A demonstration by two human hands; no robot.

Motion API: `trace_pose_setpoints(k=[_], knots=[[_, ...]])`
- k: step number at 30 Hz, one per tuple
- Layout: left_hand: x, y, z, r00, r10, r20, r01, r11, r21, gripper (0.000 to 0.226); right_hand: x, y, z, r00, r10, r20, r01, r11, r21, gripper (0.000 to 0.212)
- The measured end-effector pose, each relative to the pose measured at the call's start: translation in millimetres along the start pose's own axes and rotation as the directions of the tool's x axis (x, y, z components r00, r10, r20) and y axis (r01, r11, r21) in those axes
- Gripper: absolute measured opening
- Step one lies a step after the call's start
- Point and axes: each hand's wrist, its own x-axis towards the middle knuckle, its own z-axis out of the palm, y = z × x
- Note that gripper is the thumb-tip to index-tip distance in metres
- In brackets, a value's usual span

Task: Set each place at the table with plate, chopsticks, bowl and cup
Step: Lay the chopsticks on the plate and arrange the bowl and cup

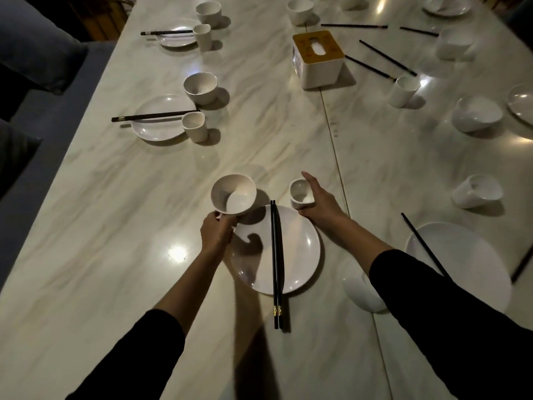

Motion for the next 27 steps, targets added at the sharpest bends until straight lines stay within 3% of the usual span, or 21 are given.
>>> trace_pose_setpoints(k=[4,17,20,27], knots=[[-16,-17,6,0.987,0.147,0.065,-0.16,0.949,0.272,0.036,-1,0,0,1.0,-0.014,0.002,0.014,1.0,0.013,0.094],[-15,-16,2,0.988,0.141,0.065,-0.154,0.938,0.311,0.032,-3,-2,2,0.999,-0.022,-0.024,0.022,1.0,-0.006,0.092],[-13,-16,0,0.997,0.067,0.046,-0.077,0.961,0.264,0.034,-3,0,3,1.0,-0.025,-0.013,0.026,0.999,0.019,0.093],[2,11,0,0.999,-0.033,-0.036,0.032,0.999,-0.021,0.045,-3,1,2,0.999,-0.033,0.005,0.033,0.999,0.032,0.093]])
